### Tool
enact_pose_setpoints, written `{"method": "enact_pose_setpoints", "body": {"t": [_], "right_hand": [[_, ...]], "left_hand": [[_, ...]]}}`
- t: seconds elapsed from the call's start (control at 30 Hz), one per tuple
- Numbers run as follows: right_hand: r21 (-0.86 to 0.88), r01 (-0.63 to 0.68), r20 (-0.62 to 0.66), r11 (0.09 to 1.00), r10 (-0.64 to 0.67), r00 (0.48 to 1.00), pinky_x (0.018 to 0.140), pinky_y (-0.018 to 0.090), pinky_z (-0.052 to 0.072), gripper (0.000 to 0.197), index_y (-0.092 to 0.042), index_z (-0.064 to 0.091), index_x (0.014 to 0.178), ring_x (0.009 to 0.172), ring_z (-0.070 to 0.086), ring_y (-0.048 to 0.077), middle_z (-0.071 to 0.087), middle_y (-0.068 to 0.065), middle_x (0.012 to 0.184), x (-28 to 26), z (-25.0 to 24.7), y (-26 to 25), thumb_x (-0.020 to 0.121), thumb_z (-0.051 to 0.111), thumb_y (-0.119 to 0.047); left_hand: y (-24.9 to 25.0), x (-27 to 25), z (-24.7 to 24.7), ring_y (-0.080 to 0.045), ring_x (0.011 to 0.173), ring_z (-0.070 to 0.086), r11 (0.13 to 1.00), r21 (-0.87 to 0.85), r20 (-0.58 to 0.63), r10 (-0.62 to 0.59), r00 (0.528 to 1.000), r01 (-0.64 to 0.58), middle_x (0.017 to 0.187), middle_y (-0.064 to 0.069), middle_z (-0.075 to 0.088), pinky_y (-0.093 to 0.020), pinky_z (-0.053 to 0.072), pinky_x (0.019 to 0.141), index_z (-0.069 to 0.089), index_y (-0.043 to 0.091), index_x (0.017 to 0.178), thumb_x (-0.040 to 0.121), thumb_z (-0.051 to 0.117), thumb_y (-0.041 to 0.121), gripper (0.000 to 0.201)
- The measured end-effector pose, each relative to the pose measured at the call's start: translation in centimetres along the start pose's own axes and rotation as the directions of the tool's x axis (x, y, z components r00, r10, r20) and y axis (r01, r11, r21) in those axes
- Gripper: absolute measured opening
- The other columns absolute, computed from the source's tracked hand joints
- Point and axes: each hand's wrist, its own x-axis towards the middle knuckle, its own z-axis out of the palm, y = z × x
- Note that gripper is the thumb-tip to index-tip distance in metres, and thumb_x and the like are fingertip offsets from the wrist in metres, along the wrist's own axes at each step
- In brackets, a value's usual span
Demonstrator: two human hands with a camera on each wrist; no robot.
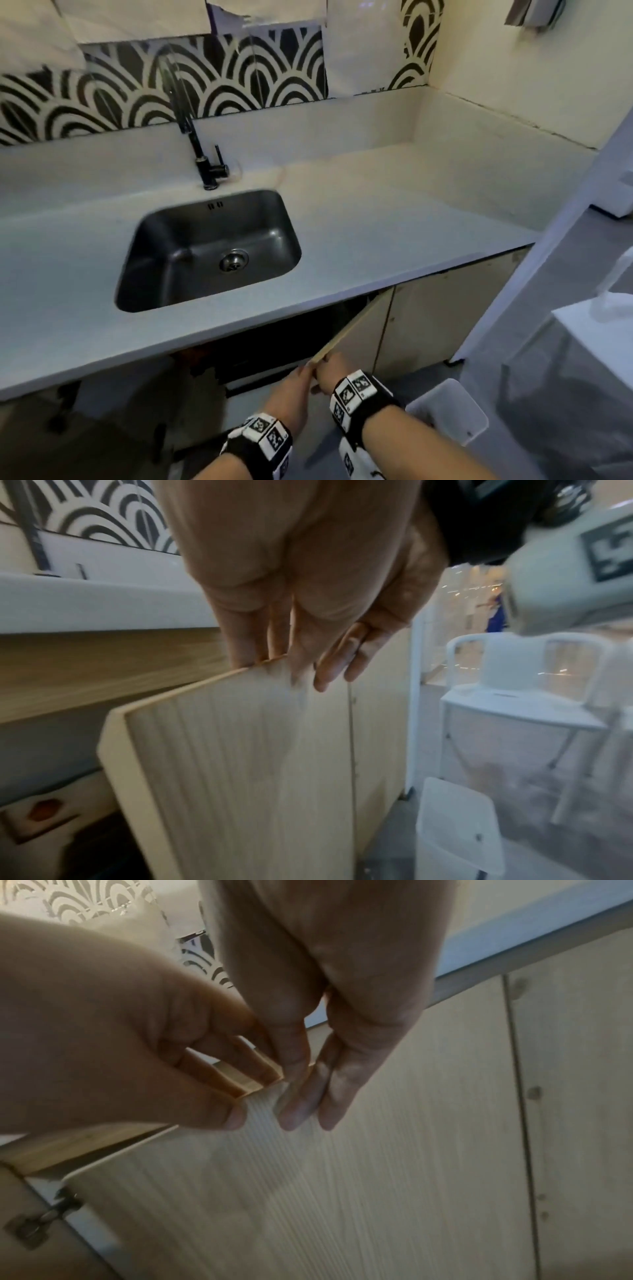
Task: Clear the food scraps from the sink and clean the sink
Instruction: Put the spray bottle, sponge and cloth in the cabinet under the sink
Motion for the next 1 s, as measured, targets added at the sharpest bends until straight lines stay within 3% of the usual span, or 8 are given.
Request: {"method": "enact_pose_setpoints", "body": {"t": [0.13, 0.3, 0.43, 0.6, 0.73, 0.93, 1.0], "right_hand": [[-0.053, 0.065, 0.003, 0.997, -0.064, 0.998, 0.092, 0.026, 0.044, 0.039, -0.007, 0.053, 0.128, 0.118, 0.056, 0.026, 0.058, 0.011, 0.127, 1.2, 0.7, -1.7, 0.094, 0.049, -0.025], [-0.107, 0.060, 0.009, 0.992, -0.060, 0.998, 0.091, 0.030, 0.051, 0.032, -0.006, 0.063, 0.115, 0.107, 0.064, 0.026, 0.066, 0.011, 0.117, 3.8, 0.6, -2.2, 0.094, 0.048, -0.026], [-0.146, 0.101, -0.026, 0.984, -0.106, 0.994, 0.084, 0.030, 0.050, 0.030, -0.005, 0.059, 0.111, 0.102, 0.065, 0.029, 0.070, 0.015, 0.106, 5.4, 0.8, -2.3, 0.094, 0.049, -0.028], [-0.112, 0.121, -0.043, 0.986, -0.126, 0.991, 0.079, 0.033, 0.050, 0.028, -0.002, 0.056, 0.108, 0.098, 0.065, 0.032, 0.069, 0.019, 0.104, 7.0, 0.8, -3.1, 0.096, 0.049, -0.027], [-0.146, 0.169, -0.064, 0.975, -0.180, 0.982, 0.080, 0.033, 0.050, 0.025, -0.004, 0.055, 0.108, 0.098, 0.064, 0.032, 0.067, 0.017, 0.106, 7.7, 0.8, -3.3, 0.097, 0.048, -0.024], [-0.219, 0.197, -0.038, 0.956, -0.210, 0.977, 0.079, 0.030, 0.044, 0.023, -0.003, 0.054, 0.114, 0.104, 0.059, 0.033, 0.062, 0.018, 0.114, 8.9, 0.3, -3.8, 0.096, 0.049, -0.018], [-0.232, 0.199, -0.022, 0.952, -0.209, 0.978, 0.081, 0.030, 0.044, 0.025, -0.002, 0.055, 0.115, 0.108, 0.058, 0.033, 0.061, 0.018, 0.117, 9.2, 0.2, -3.8, 0.095, 0.050, -0.015]], "left_hand": [[-2.5, 1.7, -1.1, -0.021, 0.135, 0.039, 0.997, 0.063, -0.007, -0.046, 0.999, 0.047, 0.153, -0.002, 0.030, -0.029, 0.034, 0.109, 0.026, 0.019, 0.147, 0.089, 0.039, 0.003, 0.061], [-3.8, 3.7, -1.4, -0.029, 0.131, 0.043, 0.980, 0.168, 0.031, -0.116, 0.993, 0.109, 0.152, -0.008, 0.029, -0.041, 0.039, 0.104, 0.014, 0.017, 0.150, 0.091, 0.036, 0.004, 0.065], [-4.4, 4.9, -2.2, -0.028, 0.131, 0.042, 0.950, 0.272, -0.065, -0.138, 0.988, 0.151, 0.152, -0.007, 0.029, -0.037, 0.038, 0.102, 0.012, 0.017, 0.151, 0.097, 0.031, 0.006, 0.058], [-5.2, 6.4, -3.1, -0.026, 0.132, 0.040, 0.944, 0.285, -0.129, -0.131, 0.983, 0.164, 0.151, -0.005, 0.033, -0.035, 0.038, 0.102, 0.020, 0.018, 0.149, 0.099, 0.033, 0.013, 0.052], [-5.6, 7.0, -4.1, -0.025, 0.135, 0.036, 0.942, 0.298, -0.162, -0.108, 0.981, 0.153, 0.151, -0.006, 0.033, -0.033, 0.033, 0.106, 0.021, 0.017, 0.149, 0.095, 0.034, 0.005, 0.057], [-7.0, 8.4, -4.0, -0.030, 0.124, 0.048, 0.960, 0.228, -0.168, -0.124, 0.978, 0.160, 0.141, -0.007, 0.045, -0.042, 0.047, 0.093, 0.027, 0.027, 0.146, 0.094, 0.037, 0.006, 0.057], [-7.3, 8.4, -3.6, -0.028, 0.127, 0.044, 0.958, 0.237, -0.194, -0.118, 0.974, 0.163, 0.143, -0.004, 0.042, -0.041, 0.044, 0.096, 0.027, 0.027, 0.146, 0.093, 0.037, 0.007, 0.057]]}}
